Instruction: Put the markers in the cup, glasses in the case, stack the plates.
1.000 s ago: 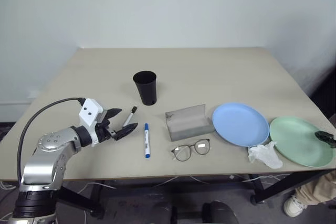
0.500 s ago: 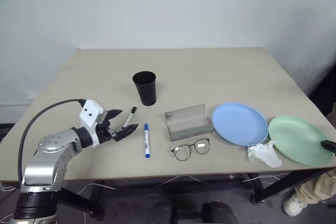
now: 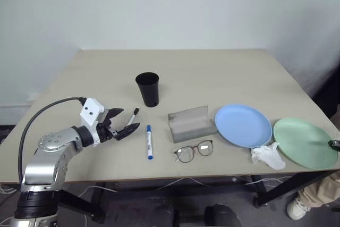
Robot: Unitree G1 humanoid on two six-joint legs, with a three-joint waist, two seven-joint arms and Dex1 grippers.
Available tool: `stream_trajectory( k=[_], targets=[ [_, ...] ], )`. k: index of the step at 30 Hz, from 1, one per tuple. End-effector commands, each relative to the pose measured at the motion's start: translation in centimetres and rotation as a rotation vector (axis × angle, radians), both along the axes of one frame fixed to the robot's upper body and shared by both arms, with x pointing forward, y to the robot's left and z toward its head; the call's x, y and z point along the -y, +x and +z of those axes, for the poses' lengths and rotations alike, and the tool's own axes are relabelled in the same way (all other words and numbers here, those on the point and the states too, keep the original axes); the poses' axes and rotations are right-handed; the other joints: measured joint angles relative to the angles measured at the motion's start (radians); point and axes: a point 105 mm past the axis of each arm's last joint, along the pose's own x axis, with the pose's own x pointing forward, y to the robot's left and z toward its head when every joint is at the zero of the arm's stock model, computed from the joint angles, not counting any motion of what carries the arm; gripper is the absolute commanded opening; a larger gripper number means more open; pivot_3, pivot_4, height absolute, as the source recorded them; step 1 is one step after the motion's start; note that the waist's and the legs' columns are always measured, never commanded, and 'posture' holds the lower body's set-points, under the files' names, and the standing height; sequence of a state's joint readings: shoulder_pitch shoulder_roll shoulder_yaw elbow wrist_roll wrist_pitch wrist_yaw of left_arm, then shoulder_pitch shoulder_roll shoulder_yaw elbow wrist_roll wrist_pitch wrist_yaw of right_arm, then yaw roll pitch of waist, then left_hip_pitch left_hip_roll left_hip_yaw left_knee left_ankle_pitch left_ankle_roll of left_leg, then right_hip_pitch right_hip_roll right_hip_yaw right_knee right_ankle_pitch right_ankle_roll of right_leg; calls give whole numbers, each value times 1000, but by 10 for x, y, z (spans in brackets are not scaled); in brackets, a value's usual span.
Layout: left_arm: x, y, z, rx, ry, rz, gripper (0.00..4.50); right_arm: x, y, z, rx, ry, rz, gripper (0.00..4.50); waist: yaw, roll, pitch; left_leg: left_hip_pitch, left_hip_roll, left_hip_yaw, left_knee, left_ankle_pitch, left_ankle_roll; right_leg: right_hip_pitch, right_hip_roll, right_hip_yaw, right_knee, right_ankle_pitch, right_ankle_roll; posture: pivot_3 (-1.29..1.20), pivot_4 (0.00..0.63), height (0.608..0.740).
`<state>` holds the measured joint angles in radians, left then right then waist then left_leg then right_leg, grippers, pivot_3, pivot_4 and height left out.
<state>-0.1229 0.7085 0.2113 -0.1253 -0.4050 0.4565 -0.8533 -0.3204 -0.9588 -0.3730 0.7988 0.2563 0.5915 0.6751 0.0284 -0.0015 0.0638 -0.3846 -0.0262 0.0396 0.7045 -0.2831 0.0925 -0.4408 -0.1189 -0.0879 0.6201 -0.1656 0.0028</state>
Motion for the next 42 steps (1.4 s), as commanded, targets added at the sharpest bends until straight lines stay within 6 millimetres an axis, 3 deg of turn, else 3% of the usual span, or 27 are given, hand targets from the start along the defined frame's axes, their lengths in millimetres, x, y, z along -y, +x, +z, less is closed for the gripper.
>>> stream_trajectory(
  k=[1, 7, 18, 27, 33, 36, 38, 42],
  targets=[
    [3, 2, 11, 45, 14, -19, 4500, 7, 3, 13, 39, -39, -37, 30, 0, 0, 0, 0, 0, 0, 0, 0, 0, 0, 0, 0, 0, 0, 0, 0, 0, 723],
    [4, 1, 10, 38, 13, -22, 4500, 11, 4, 18, 60, -34, -56, 30, 0, 0, 0, 0, 0, 1, 0, 0, 0, -1, 0, 2, 0, 0, 0, 0, 0, 723],
    [8, -9, 4, 11, -2, -19, 4500, 32, 11, 62, 238, 56, -216, 30, -6, 2, 1, 0, 0, 4, -1, -1, 1, -2, 0, 4, 0, 0, 0, 0, 0, 723],
    [8, -12, 1, -5, -6, -11, 4500, 24, 33, 85, 338, 155, -266, 30, -17, 3, 1, 0, 0, 3, -3, -1, 2, -3, 1, 4, -1, 0, 0, 0, 0, 723],
    [6, -8, 5, 8, -2, -4, 4500, -8, 63, 101, 375, 230, -206, 30, -25, 3, 1, 1, 0, 4, -3, -1, 2, -3, 1, 4, -1, 0, 0, 0, 0, 723],
    [5, -6, 7, 16, 1, -1, 4500, -39, 78, 109, 369, 263, -103, 30, -25, 3, 1, 1, 0, 4, -3, -1, 2, -3, 1, 4, 0, 0, 1, 0, 0, 723],
    [4, -5, 8, 20, 5, 0, 4500, -74, 91, 111, 354, 294, 3, 30, -25, 3, 1, 0, 0, 3, -4, -1, 2, -3, 1, 4, 0, 0, 1, 0, 0, 723],
    [0, -6, 11, 26, 12, 5, 4500, -122, 101, 104, 311, 313, 136, 30, -24, 3, 1, 0, 1, 3, -4, 1, 6, -4, 1, 4, 0, 1, 2, 0, 0, 723]
  ],
)
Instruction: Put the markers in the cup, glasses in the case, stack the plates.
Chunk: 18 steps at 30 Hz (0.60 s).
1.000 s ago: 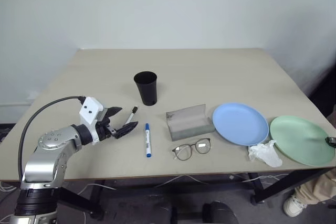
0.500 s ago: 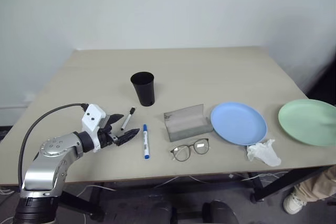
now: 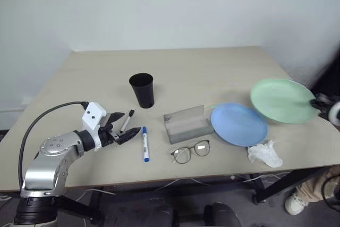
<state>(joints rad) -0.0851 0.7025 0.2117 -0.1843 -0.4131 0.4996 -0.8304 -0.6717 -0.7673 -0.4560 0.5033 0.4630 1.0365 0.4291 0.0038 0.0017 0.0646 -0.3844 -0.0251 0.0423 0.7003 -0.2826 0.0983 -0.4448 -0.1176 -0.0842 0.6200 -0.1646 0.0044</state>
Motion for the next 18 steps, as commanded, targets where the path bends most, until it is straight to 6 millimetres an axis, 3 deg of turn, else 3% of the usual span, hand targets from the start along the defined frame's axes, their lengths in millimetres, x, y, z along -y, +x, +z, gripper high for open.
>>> stream_trajectory(
  k=[1, 4, 7, 18],
  targets=[
    [-5, 1, 16, 54, 14, 0, 4500, -32, 7, 19, 55, -10, 91, 30, 3, 0, 0, 0, 0, 0, 0, 0, 0, 0, 0, 0, 0, 0, 0, 0, 0, 723],
    [-8, -1, 19, 59, 22, 6, 4500, -60, 7, 11, 41, -11, 171, 30, 11, 0, 0, -3, 0, -2, 0, -1, 0, -2, -1, -2, 0, 0, 0, 0, 0, 723],
    [-10, -4, 22, 63, 24, 3, 4500, -69, 6, 5, 32, -6, 192, 30, 11, 0, 0, -9, -1, -3, 0, -1, 0, -6, -1, -2, -1, 1, 1, 0, 0, 723],
    [-16, -10, 31, 78, 17, -16, 4500, -77, -9, -28, -40, -26, 224, 30, 8, 1, 0, -10, -1, 0, 0, -2, 0, -8, 0, -1, -1, 1, 1, 0, 0, 723]
  ],
)
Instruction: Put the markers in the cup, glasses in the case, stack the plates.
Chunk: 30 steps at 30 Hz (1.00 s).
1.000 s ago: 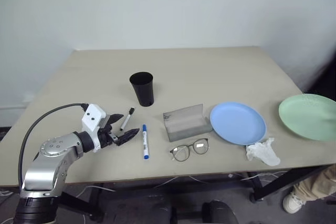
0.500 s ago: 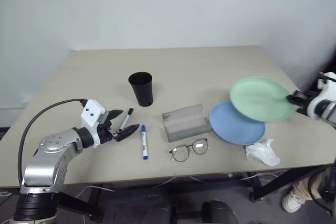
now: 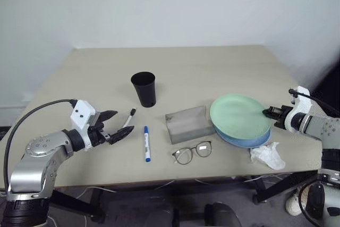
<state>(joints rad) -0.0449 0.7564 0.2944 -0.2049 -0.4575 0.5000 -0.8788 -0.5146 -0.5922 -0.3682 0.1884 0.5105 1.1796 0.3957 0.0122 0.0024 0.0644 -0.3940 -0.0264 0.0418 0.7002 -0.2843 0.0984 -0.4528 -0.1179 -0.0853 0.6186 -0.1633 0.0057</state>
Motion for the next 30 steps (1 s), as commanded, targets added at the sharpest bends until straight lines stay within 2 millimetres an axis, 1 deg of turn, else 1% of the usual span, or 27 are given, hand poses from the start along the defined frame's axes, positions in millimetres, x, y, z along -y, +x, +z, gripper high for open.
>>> stream_trajectory(
  k=[1, 8, 13, 18, 20, 25, 28, 30],
  targets=[
    [0, -1, 17, 58, 12, -17, 4500, -1, 3, 14, 65, -23, 11, 30, 0, 0, 0, 0, 0, 0, 0, 0, 0, 0, 0, 0, 0, 0, 0, 0, 0, 723],
    [0, 2, 18, 58, 21, -23, 4500, 9, 3, 6, 59, -36, -18, 30, 0, 0, 0, 0, 0, 1, 0, 0, 1, 0, 1, 1, 0, 0, 0, 0, 0, 723],
    [-1, 3, 19, 62, 28, -29, 4500, 20, 0, 2, 44, -54, -39, 30, 0, 0, 0, 0, 0, 1, 0, 0, 1, 0, 1, 1, 0, 0, 0, 0, 0, 723],
    [0, 4, 20, 64, 32, -34, 4500, 23, -6, -2, 34, -54, -36, 30, 0, 0, 0, 0, 0, 1, 0, 0, 1, 0, 1, 1, 0, 0, 0, 0, 0, 723],
    [-1, 5, 20, 65, 34, -35, 4500, 23, -8, -4, 27, -54, -35, 30, 0, 0, 0, 0, 0, 1, 0, 0, 1, 0, 1, 1, 0, 0, 0, 0, 0, 723],
    [-1, 7, 22, 69, 39, -40, 4500, 11, -5, -6, 30, -34, -4, 30, 0, 0, 0, 0, 0, 1, 0, 0, 1, 0, 1, 1, 0, 0, 0, 0, 0, 723],
    [-1, 8, 22, 70, 40, -41, 4500, 8, -3, -7, 31, -31, 5, 717, 0, 0, 0, 1, 0, 1, 0, 0, 1, 0, 1, 1, 0, 0, 0, 0, 0, 723],
    [0, 8, 22, 70, 41, -43, 4500, 5, -3, -6, 33, -28, 15, 1355, 0, -1, 0, 1, 0, 1, 0, 0, 1, 0, 1, 1, 0, 0, 0, 0, 0, 723]
  ],
)
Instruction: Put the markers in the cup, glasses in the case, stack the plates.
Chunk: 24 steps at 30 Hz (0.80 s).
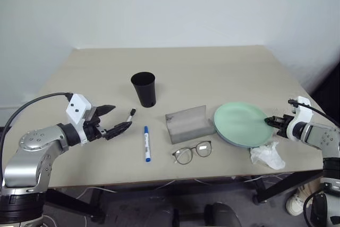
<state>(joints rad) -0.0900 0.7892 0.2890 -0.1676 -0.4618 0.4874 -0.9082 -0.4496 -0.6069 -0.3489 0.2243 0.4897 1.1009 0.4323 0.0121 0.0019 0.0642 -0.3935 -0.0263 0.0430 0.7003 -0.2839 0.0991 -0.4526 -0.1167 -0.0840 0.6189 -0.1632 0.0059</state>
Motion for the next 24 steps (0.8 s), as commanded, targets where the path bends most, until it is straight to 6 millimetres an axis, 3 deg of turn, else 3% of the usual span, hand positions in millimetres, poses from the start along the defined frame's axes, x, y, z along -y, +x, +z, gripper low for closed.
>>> stream_trajectory(
  k=[1, 5, 7, 14, 20, 24],
  targets=[
    [3, 3, 12, 52, 24, -21, 4500, -6, 5, 14, 55, -4, 30, 1694, 0, 0, 0, 0, 0, 0, 0, 0, 0, 0, 0, 0, 0, 0, 0, 0, 0, 723],
    [5, 3, 11, 51, 22, -26, 4500, 1, 4, 21, 69, -69, 64, 3074, 0, 0, 0, 0, 0, 0, 0, 0, 0, 0, 0, 0, 0, 0, 0, 0, 0, 723],
    [6, 3, 10, 51, 20, -26, 4500, 6, 0, 34, 115, -115, 140, 3747, 1, 0, 0, 0, 0, 0, 0, 0, 0, 0, 0, 0, 0, 0, 0, 0, 0, 723],
    [8, 2, 4, 43, 12, -21, 4500, -2, -48, 72, 230, -163, 539, 3747, -1, 0, 0, 0, 2, -2, 0, -2, 2, 4, 2, -2, -9, 3, 4, 0, 0, 723],
    [9, -1, 1, 35, 4, -16, 4500, -4, -98, 47, 59, -237, 772, 3747, 2, 0, 0, 1, 2, -1, 1, -6, -1, 7, 0, -3, -12, 4, 6, 0, 0, 723],
    [9, -2, -1, 26, 3, -14, 4500, -12, -111, 28, 12, -286, 832, 3747, 2, 0, 0, 1, 2, -1, 2, -6, -1, 8, -2, -3, -12, 4, 7, 0, 0, 723]
  ],
)
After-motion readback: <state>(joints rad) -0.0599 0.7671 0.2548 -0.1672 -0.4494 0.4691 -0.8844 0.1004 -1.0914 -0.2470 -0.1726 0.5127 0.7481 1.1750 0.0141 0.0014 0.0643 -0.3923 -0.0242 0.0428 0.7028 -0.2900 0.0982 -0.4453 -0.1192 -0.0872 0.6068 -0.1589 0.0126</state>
